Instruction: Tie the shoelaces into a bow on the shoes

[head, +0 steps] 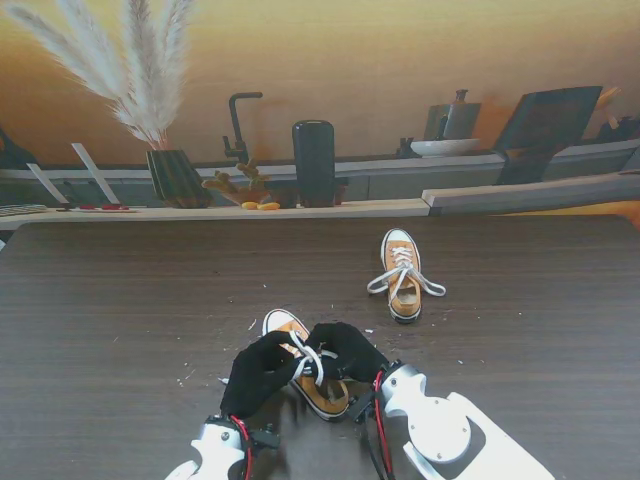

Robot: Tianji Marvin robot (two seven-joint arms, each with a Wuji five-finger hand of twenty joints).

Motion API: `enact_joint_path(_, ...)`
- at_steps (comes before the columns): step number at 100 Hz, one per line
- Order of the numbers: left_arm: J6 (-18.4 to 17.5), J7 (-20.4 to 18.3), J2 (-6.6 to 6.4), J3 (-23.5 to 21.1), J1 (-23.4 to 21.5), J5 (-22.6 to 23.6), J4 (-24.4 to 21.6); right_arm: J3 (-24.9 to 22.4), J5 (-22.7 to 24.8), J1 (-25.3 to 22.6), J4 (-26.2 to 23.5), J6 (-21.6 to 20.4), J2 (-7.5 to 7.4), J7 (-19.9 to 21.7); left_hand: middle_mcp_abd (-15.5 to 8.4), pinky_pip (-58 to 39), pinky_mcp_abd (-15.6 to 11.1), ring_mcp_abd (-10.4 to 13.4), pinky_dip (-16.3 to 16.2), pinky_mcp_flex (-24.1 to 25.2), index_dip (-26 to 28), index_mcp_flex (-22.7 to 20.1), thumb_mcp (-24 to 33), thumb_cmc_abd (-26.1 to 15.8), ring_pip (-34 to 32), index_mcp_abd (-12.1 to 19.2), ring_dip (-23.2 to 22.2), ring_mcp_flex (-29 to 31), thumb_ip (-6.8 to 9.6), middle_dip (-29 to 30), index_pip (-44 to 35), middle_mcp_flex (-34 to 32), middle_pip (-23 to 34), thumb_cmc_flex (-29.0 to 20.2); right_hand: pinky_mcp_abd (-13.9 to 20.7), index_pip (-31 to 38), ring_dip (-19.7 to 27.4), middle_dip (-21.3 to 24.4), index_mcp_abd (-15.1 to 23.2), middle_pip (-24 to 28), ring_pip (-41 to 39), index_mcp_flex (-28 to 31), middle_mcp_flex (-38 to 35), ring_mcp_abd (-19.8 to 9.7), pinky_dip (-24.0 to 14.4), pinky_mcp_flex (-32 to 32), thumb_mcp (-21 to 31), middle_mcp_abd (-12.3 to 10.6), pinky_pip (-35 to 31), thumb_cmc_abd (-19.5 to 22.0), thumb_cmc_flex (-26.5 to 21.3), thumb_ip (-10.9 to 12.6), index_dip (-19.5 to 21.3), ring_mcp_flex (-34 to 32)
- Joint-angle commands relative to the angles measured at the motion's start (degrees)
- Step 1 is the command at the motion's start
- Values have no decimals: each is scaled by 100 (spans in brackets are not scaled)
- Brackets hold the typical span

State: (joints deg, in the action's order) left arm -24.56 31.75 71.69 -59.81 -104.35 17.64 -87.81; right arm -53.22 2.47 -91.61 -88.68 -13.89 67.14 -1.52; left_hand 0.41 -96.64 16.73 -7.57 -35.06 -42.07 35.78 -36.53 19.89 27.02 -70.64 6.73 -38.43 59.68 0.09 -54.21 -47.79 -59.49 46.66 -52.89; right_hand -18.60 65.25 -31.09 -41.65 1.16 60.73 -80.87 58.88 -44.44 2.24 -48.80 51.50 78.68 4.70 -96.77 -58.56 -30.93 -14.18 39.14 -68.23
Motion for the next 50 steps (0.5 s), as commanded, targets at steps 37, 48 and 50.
enact_joint_path(37,109,-330,-89,-138,-150,197,-227,-84,-46,-64,-13,34,20,-30,-103,288,170,30,-261,438,896,612,134,-342,198,202,-194,-339,102,-84,-922,544,-258,103,75,-68,3,25,374,-106,7,-6,-124,13,9,129,419,-53,-119,14,-136,259,120,-263)
enact_joint_path(48,108,-306,-96,-144,-130,285,-190,-81,-39,-67,-12,18,22,-39,-118,370,170,35,-346,516,912,747,368,-316,262,136,-220,-392,94,-136,-1099,590,-336,215,72,-75,3,23,385,-106,4,-2,-144,16,12,125,407,-46,-122,16,-140,260,119,-271)
enact_joint_path(50,112,-295,-95,-143,-126,296,-183,-80,-41,-68,-12,16,22,-40,-117,373,170,36,-352,517,929,781,383,-331,264,113,-222,-394,90,-137,-1119,605,-342,222,72,-76,3,24,386,-110,4,-1,-140,16,13,125,405,-48,-123,21,-140,261,120,-271)
